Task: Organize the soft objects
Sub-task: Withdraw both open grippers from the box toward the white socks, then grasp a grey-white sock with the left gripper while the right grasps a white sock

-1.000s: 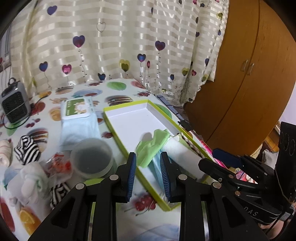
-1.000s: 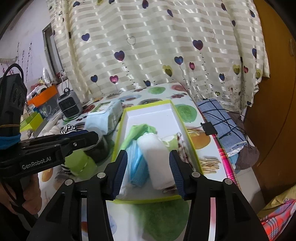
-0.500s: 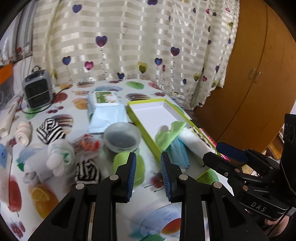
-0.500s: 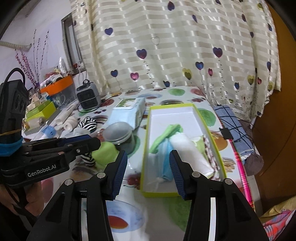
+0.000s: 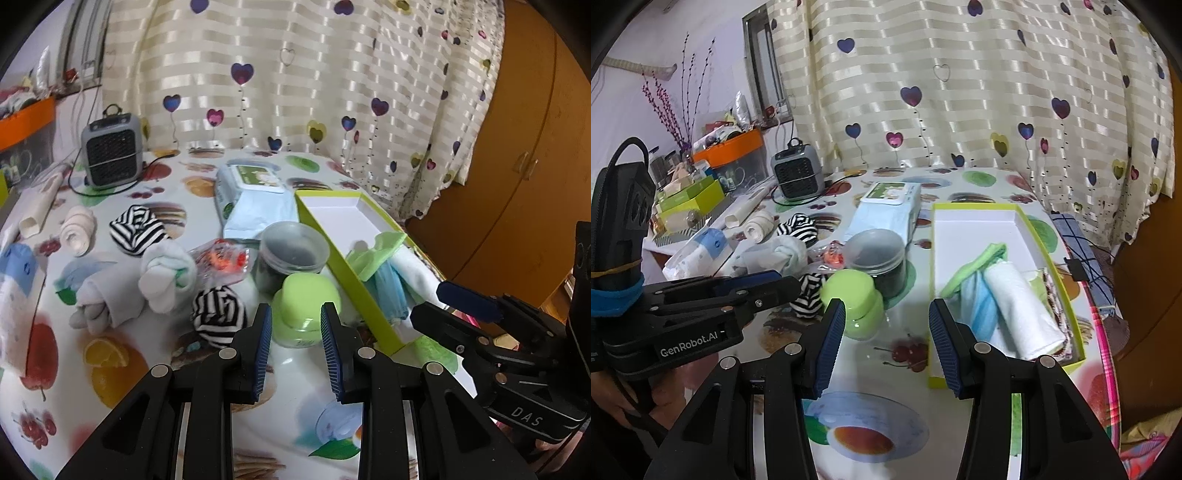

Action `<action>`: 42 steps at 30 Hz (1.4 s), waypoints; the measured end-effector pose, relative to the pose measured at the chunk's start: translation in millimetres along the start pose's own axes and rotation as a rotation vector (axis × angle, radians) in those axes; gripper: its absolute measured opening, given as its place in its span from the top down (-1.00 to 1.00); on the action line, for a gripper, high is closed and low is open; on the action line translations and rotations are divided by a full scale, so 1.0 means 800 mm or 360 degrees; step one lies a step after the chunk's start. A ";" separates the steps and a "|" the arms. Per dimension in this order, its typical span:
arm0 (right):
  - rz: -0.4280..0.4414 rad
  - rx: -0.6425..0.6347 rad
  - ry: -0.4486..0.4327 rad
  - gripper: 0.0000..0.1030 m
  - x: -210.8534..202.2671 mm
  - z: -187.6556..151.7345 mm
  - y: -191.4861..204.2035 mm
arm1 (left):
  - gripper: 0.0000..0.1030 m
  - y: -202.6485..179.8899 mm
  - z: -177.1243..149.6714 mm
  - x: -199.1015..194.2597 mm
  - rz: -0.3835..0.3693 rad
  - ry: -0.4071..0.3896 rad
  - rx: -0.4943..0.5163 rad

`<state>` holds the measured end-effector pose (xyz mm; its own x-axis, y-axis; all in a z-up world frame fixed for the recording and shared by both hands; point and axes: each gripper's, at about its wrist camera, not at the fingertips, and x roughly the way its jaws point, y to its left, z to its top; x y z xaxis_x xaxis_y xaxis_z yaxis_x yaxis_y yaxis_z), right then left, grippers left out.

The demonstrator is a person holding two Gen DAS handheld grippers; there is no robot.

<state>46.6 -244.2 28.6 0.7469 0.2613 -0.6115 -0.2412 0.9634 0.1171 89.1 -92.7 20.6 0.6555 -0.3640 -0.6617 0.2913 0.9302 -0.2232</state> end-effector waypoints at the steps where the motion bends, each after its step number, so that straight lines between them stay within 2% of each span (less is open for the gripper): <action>1: 0.0004 -0.0006 0.0002 0.06 0.001 0.001 0.002 | 0.51 0.004 -0.002 -0.001 0.0005 -0.0003 -0.0011; 32: 0.0142 -0.0155 0.0086 0.06 0.026 0.006 0.074 | 0.51 0.107 -0.033 -0.033 0.0173 -0.0016 -0.0252; 42: 0.0168 -0.0185 0.0108 0.06 0.041 0.011 0.091 | 0.43 0.144 -0.034 -0.034 0.0259 -0.0021 -0.0332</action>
<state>58.8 -165.2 24.3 0.6708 0.3521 -0.6527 -0.3888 0.9164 0.0948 85.9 26.0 -6.4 0.6912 -0.2080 -0.6920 0.0320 0.9655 -0.2583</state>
